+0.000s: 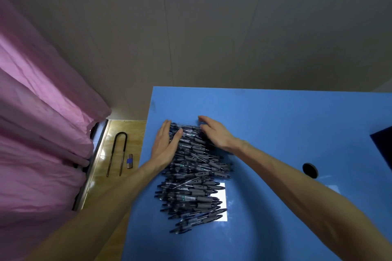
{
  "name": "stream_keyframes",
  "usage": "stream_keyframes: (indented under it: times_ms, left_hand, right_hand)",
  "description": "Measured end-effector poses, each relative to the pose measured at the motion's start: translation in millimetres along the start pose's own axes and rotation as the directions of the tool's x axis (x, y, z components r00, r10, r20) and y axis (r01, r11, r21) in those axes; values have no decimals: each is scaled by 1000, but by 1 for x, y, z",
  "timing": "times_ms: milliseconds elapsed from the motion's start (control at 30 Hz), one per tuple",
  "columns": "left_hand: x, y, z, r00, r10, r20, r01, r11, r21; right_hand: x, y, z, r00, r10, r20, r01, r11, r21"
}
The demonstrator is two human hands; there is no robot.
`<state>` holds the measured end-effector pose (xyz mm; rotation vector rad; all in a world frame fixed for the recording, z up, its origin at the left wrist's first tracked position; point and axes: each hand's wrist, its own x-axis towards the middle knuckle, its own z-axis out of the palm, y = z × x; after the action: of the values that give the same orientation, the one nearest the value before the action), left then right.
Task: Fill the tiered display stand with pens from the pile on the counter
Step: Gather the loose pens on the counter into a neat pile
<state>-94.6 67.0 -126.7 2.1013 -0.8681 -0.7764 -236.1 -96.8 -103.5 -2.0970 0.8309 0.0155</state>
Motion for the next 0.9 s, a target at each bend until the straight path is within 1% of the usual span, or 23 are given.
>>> stream_keyframes:
  times_ms: [67,133,200,267,367,433,533,600,700,767,833,900]
  left_hand:
    - [-1,-1,0,1000,9,4,-8,1000,-12]
    - [-1,0,-1,1000,6,4,-5,1000,-20]
    - [2,2,-2,1000,-8,18,8,1000,-7]
    - [3,5,-4,999,-29,33,28,999,24]
    - [5,7,-4,999,-31,36,27,995,95]
    - [5,9,-2,999,-28,31,24,993,113]
    - [3,11,-4,999,-31,33,28,997,74]
    - [0,11,-6,999,-27,42,26,999,28]
    - [-5,13,-6,999,-23,46,25,999,-45]
    - [-6,14,-6,999,-32,37,35,995,-92]
    - [-5,16,-8,998,-53,32,57,990,-132]
    - [-2,16,-9,997,-76,26,80,983,-168]
  right_hand:
    - [-6,17,-11,999,30,-30,-30,999,-15]
    - [-13,30,-18,999,10,-48,-14,996,-86]
    - [-24,37,-22,998,-12,-69,5,994,-107]
    - [-36,40,-22,996,-57,-61,48,988,-150]
    - [-46,42,-17,990,-139,-7,128,934,-335]
    - [-47,40,-14,983,-185,-20,161,901,-403]
    - [-50,40,-12,967,-248,-65,191,864,-465]
    - [-51,43,-8,963,-250,-100,178,871,-458]
    - [-51,44,-5,964,-194,-184,124,935,-333]
    - [-50,42,-5,955,-182,-235,107,949,-298]
    - [-49,38,-5,942,-216,-257,133,942,-307]
    - [-43,30,-4,928,-283,-242,203,930,-306]
